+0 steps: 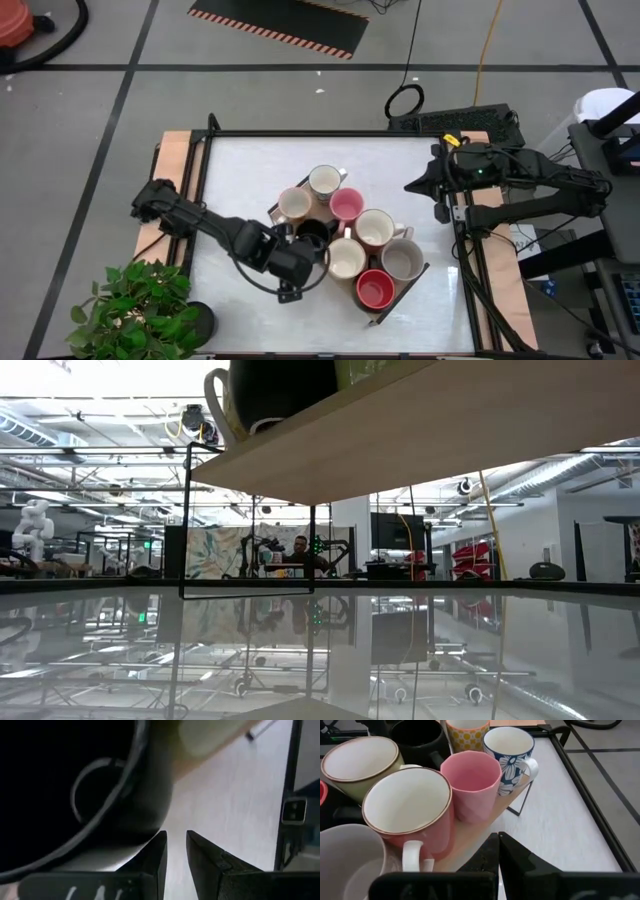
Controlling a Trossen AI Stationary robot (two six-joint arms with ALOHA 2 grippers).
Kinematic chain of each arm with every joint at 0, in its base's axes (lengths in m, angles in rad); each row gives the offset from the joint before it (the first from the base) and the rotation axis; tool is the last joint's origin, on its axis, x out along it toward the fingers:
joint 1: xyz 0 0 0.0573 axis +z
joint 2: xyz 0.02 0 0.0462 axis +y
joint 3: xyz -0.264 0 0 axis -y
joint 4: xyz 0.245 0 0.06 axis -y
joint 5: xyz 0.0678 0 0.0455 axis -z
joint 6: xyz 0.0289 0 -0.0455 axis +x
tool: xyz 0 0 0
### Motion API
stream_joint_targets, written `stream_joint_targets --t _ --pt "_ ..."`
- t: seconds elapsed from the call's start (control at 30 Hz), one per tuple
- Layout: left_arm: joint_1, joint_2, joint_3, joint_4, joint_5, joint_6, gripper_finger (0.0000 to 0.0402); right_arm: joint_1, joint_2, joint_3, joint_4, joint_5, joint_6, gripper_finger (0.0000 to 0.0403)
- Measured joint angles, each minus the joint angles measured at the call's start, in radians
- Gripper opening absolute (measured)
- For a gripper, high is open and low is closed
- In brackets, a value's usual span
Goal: Place coffee mugs
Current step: Adjust the black mug on the shelf, then return to Home Position
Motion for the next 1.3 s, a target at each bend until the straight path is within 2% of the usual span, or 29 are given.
stream_joint_targets --t 0.23,0.43,0.83,1.07,1.2,1.3 --pt "0.04 0.0 0.0 0.04 -0.057 0.017 0.0078 0.0 -0.006 0.0 0.0 0.0 0.003 0.0" --pt "0.042 0.0 0.0 0.035 -0.06 0.016 0.0078 0.0 -0.026 0.0 0.0 -0.004 0.013 0.0" --pt "0.019 -0.051 0.0 0.045 0.017 -0.122 0.0078 0.0 -0.038 0.0 -0.01 -0.004 0.022 0.0" --pt "0.014 -0.117 0.0 0.042 0.016 0.015 0.0078 0.0 -0.039 -0.002 0.007 -0.004 -0.054 0.0" --pt "0.027 -0.165 0.0 0.035 -0.075 -0.062 0.0078 0.0 -0.042 -0.002 0.046 -0.004 -0.103 0.0" --pt "0.027 -0.198 0.0 0.038 -0.162 0.005 0.0078 0.0 -0.049 -0.002 0.069 -0.005 -0.109 0.0"
